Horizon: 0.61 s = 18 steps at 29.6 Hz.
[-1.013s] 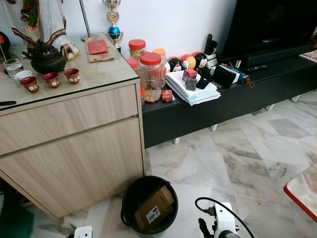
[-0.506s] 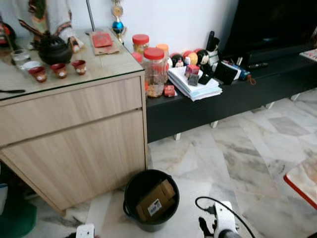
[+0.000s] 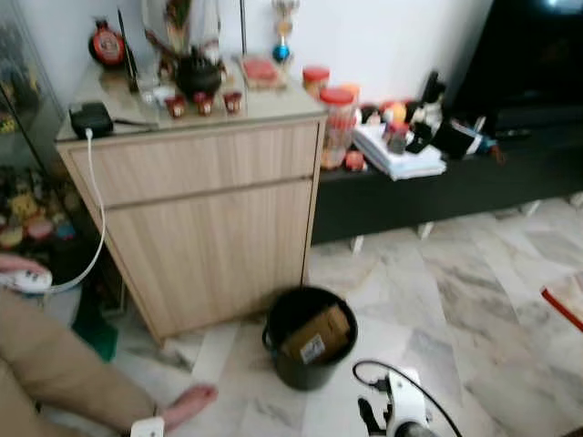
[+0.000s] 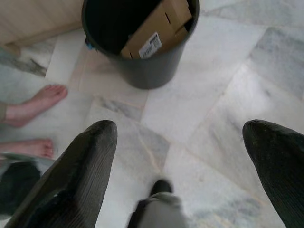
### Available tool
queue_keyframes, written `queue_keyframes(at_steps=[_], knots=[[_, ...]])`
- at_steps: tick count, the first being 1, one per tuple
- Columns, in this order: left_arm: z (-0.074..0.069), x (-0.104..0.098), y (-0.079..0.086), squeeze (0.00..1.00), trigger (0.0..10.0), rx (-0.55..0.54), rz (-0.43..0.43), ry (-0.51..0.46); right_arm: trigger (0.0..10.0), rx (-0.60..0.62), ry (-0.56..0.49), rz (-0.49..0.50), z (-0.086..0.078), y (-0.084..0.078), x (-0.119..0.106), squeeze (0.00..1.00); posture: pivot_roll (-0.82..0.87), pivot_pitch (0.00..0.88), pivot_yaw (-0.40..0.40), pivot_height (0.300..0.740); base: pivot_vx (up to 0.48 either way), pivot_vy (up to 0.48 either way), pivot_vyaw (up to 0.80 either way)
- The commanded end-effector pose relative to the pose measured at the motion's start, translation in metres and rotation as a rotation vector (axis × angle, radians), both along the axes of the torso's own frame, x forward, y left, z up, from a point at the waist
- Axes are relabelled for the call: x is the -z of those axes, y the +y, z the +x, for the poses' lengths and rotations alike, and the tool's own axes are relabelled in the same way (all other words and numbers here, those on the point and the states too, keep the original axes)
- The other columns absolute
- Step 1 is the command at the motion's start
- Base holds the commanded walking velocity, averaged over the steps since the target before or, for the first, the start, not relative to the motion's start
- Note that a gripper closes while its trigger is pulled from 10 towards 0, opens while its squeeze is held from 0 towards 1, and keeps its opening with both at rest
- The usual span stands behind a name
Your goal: Picking trash to rubbish bin
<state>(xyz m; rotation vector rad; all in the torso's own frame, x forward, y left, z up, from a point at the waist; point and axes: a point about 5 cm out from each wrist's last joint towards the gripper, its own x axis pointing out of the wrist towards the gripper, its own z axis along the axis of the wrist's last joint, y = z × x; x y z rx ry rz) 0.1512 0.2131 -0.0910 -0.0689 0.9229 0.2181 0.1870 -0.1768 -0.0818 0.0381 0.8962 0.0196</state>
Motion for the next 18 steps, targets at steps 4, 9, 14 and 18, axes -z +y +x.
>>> queue_keyframes(at_steps=[4,9,14,18], knots=[[-0.01,0.0045,-0.0027,0.0,10.0,-0.001,-0.009,0.031,10.0,0.02,-0.001,-0.01,0.0003,-0.0057,-0.0007,0.0,0.0,0.0,-0.028,0.74,-0.251,0.0,0.0],[-0.0108,0.0047,-0.0023,0.0,10.0,-0.007,-0.009,0.032,10.0,0.031,0.001,-0.011,-0.0011,-0.0073,-0.0002,0.0,0.0,0.0,-0.029,0.74,-0.251,0.0,0.0],[-0.0104,0.0042,-0.0005,0.0,10.0,-0.01,-0.006,0.031,10.0,0.048,0.001,-0.011,-0.0012,-0.0091,-0.0003,0.0,0.0,0.032,-0.027,0.74,-0.251,0.0,0.0],[-0.0097,0.0037,0.0014,0.0,10.0,-0.012,-0.002,0.031,10.0,0.059,-0.001,-0.01,-0.0007,-0.0091,-0.0005,0.0,0.0,0.043,-0.023,0.74,-0.25,0.0,0.0]])
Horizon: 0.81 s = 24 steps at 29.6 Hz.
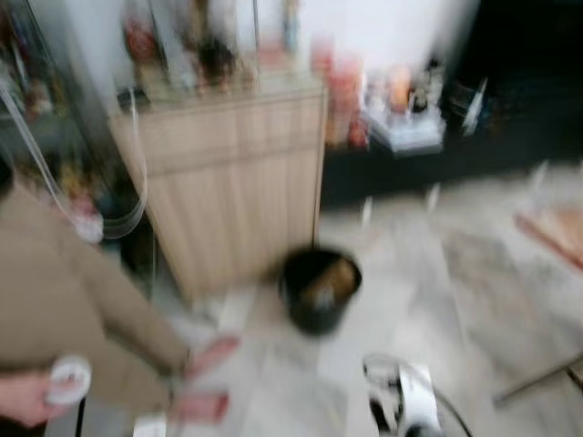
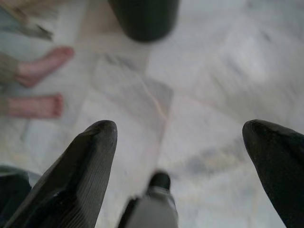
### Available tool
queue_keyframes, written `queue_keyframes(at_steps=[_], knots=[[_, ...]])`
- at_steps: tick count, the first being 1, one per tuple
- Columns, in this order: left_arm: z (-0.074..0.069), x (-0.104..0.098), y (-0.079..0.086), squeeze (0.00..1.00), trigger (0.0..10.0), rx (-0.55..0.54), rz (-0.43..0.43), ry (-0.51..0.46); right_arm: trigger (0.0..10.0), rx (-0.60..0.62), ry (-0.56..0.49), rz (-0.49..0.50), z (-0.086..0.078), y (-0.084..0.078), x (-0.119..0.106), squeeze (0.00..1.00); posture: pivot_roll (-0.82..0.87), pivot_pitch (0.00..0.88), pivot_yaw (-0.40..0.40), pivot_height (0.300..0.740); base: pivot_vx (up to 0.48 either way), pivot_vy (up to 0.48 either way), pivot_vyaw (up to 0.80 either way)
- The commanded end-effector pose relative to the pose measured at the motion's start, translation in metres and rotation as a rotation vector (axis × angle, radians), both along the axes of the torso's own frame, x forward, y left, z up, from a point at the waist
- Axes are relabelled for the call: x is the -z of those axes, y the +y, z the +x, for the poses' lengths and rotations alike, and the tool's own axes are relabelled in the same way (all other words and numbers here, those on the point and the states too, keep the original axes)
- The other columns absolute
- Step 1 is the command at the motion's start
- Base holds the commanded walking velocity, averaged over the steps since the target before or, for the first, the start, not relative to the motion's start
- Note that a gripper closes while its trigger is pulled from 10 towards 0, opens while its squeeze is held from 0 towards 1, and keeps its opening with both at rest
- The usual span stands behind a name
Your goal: Picking trash to rubbish bin
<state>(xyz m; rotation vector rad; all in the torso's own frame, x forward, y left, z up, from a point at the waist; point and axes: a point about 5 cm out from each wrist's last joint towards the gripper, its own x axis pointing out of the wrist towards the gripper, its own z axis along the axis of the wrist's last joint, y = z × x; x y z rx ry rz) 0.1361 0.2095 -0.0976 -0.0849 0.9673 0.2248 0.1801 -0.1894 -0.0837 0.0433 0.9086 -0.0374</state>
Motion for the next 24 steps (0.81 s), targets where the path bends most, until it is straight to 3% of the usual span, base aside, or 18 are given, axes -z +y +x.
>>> queue_keyframes(at_steps=[1,15,24], knots=[[0.006,-0.003,0.005,0.0,10.0,0.0,0.015,-0.012,10.0,0.008,-0.015,0.009,0.006,0.004,-0.002,0.0,0.0,0.043,-0.023,0.74,0.0,0.0,0.0],[0.007,-0.005,0.01,0.0,10.0,-0.016,0.042,-0.021,10.0,0.003,-0.035,0.02,0.012,0.008,-0.005,0.0,0.01,0.051,-0.016,0.74,0.0,0.0,0.0],[0.027,-0.022,0.029,0.0,10.0,-0.046,0.126,-0.186,10.0,-0.061,-0.16,0.037,0.044,0.023,-0.023,0.0,0.03,0.045,-0.003,0.74,0.0,0.0,0.0]])
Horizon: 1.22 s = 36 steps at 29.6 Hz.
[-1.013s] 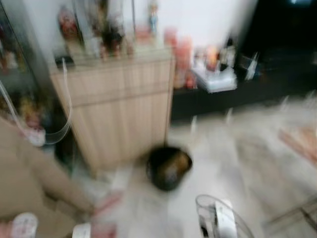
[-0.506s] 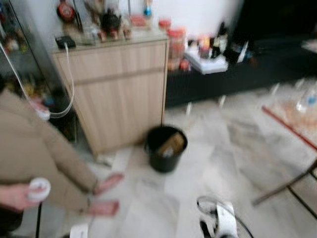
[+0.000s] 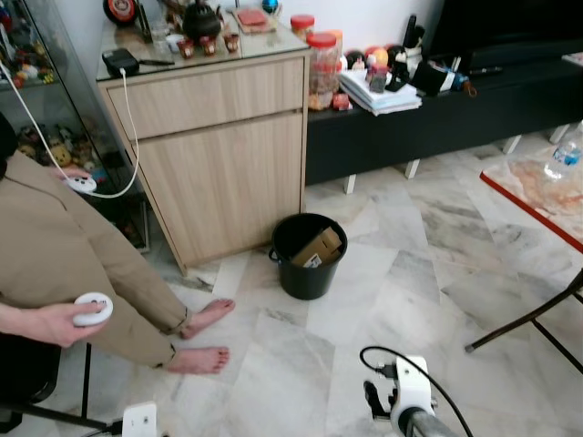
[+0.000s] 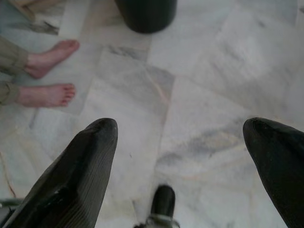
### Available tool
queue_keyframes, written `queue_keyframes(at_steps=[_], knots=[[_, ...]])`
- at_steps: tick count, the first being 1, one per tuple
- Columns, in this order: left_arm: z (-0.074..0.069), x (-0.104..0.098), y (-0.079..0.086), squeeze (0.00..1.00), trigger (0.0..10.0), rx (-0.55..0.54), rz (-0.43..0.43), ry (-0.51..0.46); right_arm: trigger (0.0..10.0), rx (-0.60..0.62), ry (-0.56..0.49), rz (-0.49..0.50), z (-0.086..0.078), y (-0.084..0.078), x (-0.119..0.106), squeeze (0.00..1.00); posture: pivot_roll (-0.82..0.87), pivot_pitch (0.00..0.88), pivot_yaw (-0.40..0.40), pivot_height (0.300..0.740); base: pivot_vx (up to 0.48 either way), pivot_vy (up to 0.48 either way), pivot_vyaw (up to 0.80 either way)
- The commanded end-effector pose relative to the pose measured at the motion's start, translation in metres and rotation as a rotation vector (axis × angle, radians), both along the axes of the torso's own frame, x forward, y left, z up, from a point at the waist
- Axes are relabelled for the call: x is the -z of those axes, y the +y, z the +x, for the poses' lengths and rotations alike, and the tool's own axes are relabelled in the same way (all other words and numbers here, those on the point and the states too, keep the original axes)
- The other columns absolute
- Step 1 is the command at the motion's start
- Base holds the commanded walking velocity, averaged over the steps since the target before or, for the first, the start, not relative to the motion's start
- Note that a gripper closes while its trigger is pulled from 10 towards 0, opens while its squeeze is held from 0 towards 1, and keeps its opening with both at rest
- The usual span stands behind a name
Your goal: Picking trash to rubbish bin
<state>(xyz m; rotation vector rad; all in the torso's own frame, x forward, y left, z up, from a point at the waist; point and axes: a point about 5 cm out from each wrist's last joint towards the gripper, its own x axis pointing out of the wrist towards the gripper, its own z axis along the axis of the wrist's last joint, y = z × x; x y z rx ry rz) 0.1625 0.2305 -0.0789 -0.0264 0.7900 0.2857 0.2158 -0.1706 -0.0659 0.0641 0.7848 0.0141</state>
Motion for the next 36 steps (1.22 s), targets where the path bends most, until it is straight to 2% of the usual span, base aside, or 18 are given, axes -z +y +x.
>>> queue_keyframes(at_steps=[1,2,4,6,8,9,10,11,12,13,14,17,18,19,20,23,29,36], knots=[[0.007,-0.01,0.013,0.0,10.0,-0.021,0.053,-0.076,10.0,-0.048,-0.079,-0.001,0.017,0.009,-0.012,0.0,0.04,0.049,0.001,0.74,0.0,0.0,0.0],[0.007,-0.01,0.013,0.0,10.0,-0.021,0.053,-0.076,10.0,-0.048,-0.079,-0.001,0.017,0.009,-0.012,0.0,0.04,0.049,0.001,0.74,0.0,0.0,0.0],[0.018,-0.027,0.028,0.0,10.0,-0.04,0.119,-0.216,10.0,-0.087,-0.191,0.011,0.039,0.018,-0.028,0.0,0.04,0.055,0.007,0.74,0.0,0.0,0.0],[0.023,-0.037,0.035,0.0,10.0,-0.046,0.154,-0.286,10.0,-0.103,-0.242,0.021,0.048,0.022,-0.037,0.0,0.04,0.055,0.007,0.74,0.0,0.0,0.0],[0.033,-0.061,0.045,0.0,10.0,-0.026,0.238,-0.425,10.0,-0.141,-0.356,0.044,0.066,0.032,-0.056,0.0,0.05,0.056,0.009,0.74,0.0,0.0,0.0],[0.037,-0.069,0.047,0.0,10.0,-0.012,0.265,-0.468,10.0,-0.152,-0.39,0.05,0.071,0.035,-0.062,0.0,0.05,0.056,0.009,0.74,0.0,0.0,0.0],[0.037,-0.069,0.047,0.0,10.0,-0.012,0.265,-0.468,10.0,-0.152,-0.39,0.05,0.071,0.035,-0.062,0.0,0.05,0.056,0.009,0.74,0.0,0.0,0.0],[0.053,-0.103,0.047,0.0,10.0,0.03,0.318,-0.627,10.0,-0.157,-0.499,0.065,0.089,0.04,-0.083,0.0,0.05,0.056,0.009,0.74,0.0,0.0,0.0],[0.053,-0.103,0.047,0.0,10.0,0.03,0.318,-0.627,10.0,-0.157,-0.499,0.065,0.089,0.04,-0.083,0.0,0.05,0.056,0.009,0.74,0.0,0.0,0.0],[0.058,-0.113,0.046,0.0,10.0,0.044,0.33,-0.672,10.0,-0.156,-0.528,0.068,0.093,0.04,-0.089,0.0,0.06,0.055,0.01,0.74,0.0,0.0,0.0],[0.075,-0.14,0.037,0.0,10.0,0.1,0.351,-0.773,10.0,-0.163,-0.606,0.07,0.104,0.043,-0.105,0.0,0.06,0.055,0.01,0.74,0.0,0.0,0.0],[0.097,-0.163,0.025,0.0,10.0,0.138,0.348,-0.869,10.0,-0.173,-0.687,0.077,0.114,0.047,-0.123,0.0,0.06,0.047,0.008,0.74,0.0,0.0,0.0],[0.109,-0.173,0.015,0.0,10.0,0.151,0.33,-0.908,10.0,-0.182,-0.729,0.085,0.119,0.05,-0.132,0.0,0.05,0.041,0.009,0.74,0.0,0.0,0.0],[0.109,-0.173,0.015,0.0,10.0,0.151,0.33,-0.908,10.0,-0.182,-0.729,0.085,0.119,0.05,-0.132,0.0,0.05,0.041,0.009,0.74,0.0,0.0,0.0],[0.125,-0.18,0.0,0.0,10.0,0.181,0.283,-0.937,10.0,-0.192,-0.777,0.092,0.124,0.055,-0.144,0.0,0.05,0.041,0.009,0.74,0.0,0.0,0.0],[0.139,-0.183,-0.02,0.0,10.0,0.209,0.232,-0.927,10.0,-0.176,-0.823,0.112,0.129,0.058,-0.155,0.0,0.02,0.033,0.016,0.74,0.0,0.0,0.0],[0.151,-0.185,-0.041,0.0,10.0,0.22,0.163,-0.922,10.0,-0.163,-0.849,0.112,0.131,0.063,-0.161,0.0,0.0,0.027,0.018,0.74,0.0,0.0,-0.36],[0.154,-0.182,-0.044,0.0,10.0,0.225,0.146,-0.9,10.0,-0.166,-0.843,0.107,0.133,0.064,-0.163,0.0,0.01,0.017,0.02,0.74,0.0,0.0,-0.8]])
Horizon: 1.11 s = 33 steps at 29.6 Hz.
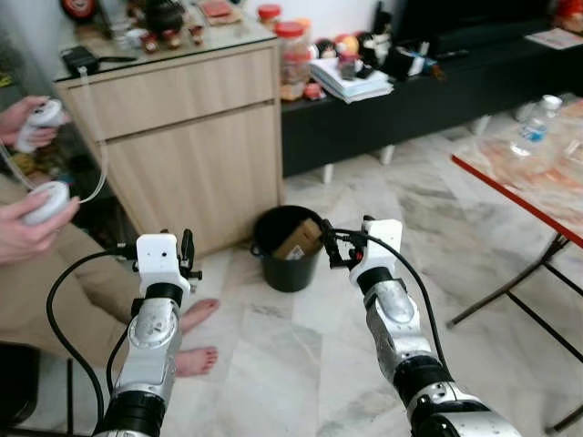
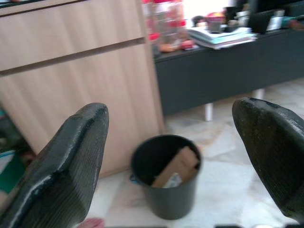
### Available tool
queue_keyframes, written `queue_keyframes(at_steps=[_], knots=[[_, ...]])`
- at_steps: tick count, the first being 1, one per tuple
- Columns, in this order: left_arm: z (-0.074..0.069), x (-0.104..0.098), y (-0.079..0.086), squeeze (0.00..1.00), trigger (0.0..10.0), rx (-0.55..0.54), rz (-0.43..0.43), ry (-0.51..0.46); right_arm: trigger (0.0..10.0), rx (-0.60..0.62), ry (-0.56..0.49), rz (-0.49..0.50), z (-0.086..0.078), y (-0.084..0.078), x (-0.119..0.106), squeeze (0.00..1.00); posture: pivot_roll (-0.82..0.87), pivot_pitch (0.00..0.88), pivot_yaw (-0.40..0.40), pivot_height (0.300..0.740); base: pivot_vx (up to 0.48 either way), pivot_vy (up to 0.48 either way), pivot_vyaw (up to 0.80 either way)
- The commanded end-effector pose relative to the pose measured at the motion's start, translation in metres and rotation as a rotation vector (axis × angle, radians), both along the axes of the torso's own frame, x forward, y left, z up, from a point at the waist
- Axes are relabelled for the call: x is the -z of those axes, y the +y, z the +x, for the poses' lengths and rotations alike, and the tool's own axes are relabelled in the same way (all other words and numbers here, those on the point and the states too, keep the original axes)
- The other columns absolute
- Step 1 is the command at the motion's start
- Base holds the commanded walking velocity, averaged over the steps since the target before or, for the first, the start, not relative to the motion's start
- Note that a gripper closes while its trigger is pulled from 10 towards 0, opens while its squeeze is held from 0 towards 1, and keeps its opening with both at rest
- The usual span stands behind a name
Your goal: Picking trash to rubbish bin
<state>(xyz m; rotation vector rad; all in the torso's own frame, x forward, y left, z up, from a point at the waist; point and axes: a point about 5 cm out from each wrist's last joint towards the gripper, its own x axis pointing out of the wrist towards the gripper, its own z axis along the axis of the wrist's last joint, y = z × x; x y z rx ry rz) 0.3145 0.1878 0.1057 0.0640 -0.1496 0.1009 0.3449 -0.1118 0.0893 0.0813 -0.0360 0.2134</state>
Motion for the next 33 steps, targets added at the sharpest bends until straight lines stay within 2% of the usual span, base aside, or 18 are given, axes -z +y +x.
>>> queue_keyframes(at_steps=[1,11,13,18,21,33], knots=[[0.003,0.002,-0.002,0.0,10.0,0.009,0.005,0.027,10.0,-0.014,-0.021,0.006,0.004,0.005,-0.009,0.0,0.01,0.019,0.019,0.74,0.0,0.0,-0.8],[0.011,-0.004,-0.017,0.0,10.0,0.032,-0.014,0.01,10.0,-0.027,-0.039,0.006,0.008,0.011,-0.016,0.0,0.0,0.005,0.013,0.74,0.0,0.0,-0.8],[0.011,-0.004,-0.018,0.0,10.0,0.03,-0.001,0.008,10.0,-0.027,-0.038,0.005,0.008,0.011,-0.015,0.0,0.0,0.003,0.012,0.74,0.0,0.0,-0.8],[0.012,-0.004,-0.019,0.0,10.0,0.027,0.013,0.006,10.0,-0.029,-0.036,0.003,0.007,0.011,-0.015,0.0,0.0,0.001,0.01,0.74,0.0,-0.465,-0.8],[0.01,-0.002,-0.017,0.0,10.0,0.024,-0.011,0.013,10.0,-0.033,-0.028,-0.002,0.007,0.012,-0.013,0.0,0.0,0.0,0.003,0.74,0.0,0.0,-0.8],[0.012,-0.005,-0.021,0.0,10.0,0.033,-0.014,0.004,10.0,-0.049,-0.028,0.003,0.007,0.017,-0.014,0.0,0.0,0.0,0.0,0.74,0.0,0.0,-0.8]])
